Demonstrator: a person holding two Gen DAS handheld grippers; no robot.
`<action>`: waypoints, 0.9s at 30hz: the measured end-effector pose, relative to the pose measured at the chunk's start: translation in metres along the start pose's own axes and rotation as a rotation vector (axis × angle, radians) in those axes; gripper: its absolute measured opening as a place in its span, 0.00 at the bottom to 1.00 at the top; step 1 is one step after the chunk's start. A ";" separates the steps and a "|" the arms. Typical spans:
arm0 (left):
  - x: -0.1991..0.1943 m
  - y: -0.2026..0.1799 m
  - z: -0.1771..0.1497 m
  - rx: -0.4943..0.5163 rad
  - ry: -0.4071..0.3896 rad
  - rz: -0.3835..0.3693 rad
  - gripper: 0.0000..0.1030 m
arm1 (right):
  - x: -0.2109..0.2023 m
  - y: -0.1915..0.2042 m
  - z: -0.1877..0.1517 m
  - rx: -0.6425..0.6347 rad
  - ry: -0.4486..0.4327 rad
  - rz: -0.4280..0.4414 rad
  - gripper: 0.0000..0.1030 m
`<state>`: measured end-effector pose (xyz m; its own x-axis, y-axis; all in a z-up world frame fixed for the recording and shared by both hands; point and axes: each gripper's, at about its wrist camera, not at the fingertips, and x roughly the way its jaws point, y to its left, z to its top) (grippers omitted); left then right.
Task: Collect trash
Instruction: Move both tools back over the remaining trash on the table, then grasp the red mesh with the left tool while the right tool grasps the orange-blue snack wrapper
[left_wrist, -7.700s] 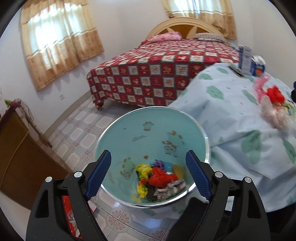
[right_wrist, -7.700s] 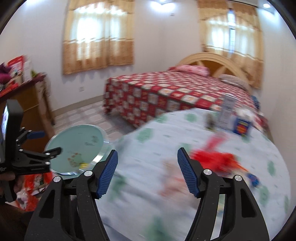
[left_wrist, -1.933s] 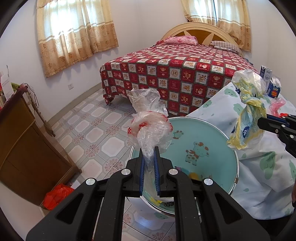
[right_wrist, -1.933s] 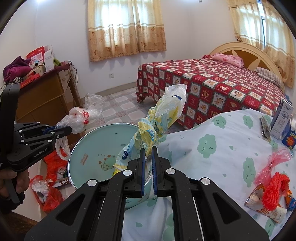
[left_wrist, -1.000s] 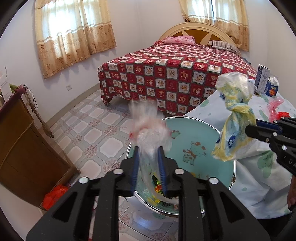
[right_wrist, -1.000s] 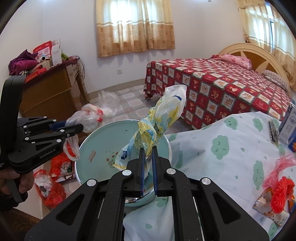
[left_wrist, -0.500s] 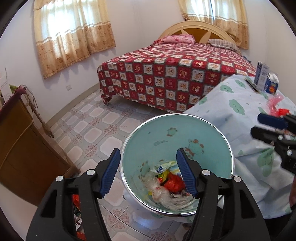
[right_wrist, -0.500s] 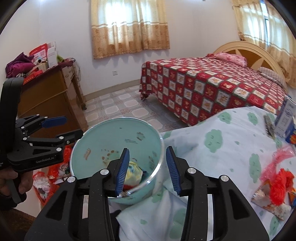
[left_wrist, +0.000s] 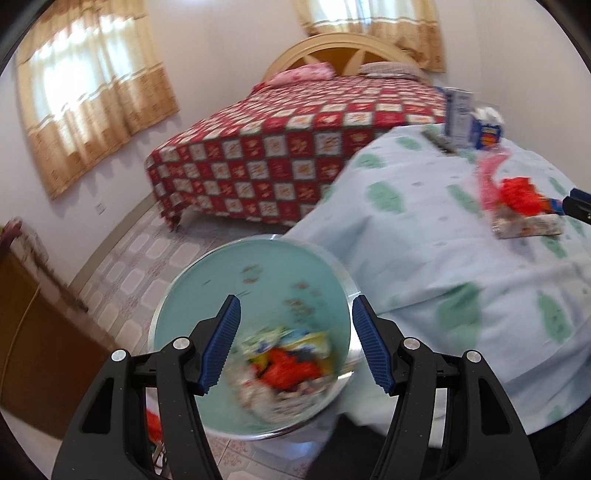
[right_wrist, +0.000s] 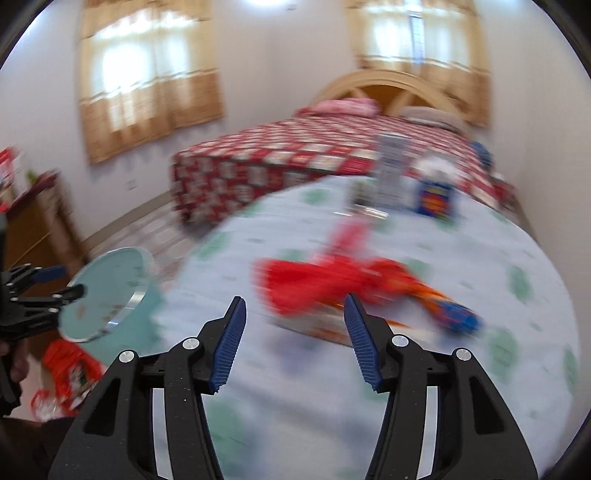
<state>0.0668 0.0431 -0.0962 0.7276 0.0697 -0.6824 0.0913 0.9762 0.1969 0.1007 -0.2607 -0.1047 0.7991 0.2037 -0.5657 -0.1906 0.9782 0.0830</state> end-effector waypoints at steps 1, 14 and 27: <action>-0.001 -0.013 0.006 0.014 -0.009 -0.013 0.61 | -0.004 -0.015 -0.004 0.023 0.000 -0.023 0.53; -0.002 -0.163 0.078 0.114 -0.087 -0.197 0.69 | -0.026 -0.128 -0.038 0.187 -0.014 -0.163 0.57; 0.031 -0.201 0.082 0.192 0.005 -0.266 0.08 | -0.010 -0.133 -0.022 0.185 0.011 -0.163 0.57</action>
<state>0.1265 -0.1675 -0.0995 0.6578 -0.1809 -0.7312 0.4042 0.9039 0.1400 0.1056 -0.3934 -0.1276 0.8041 0.0429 -0.5929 0.0491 0.9892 0.1382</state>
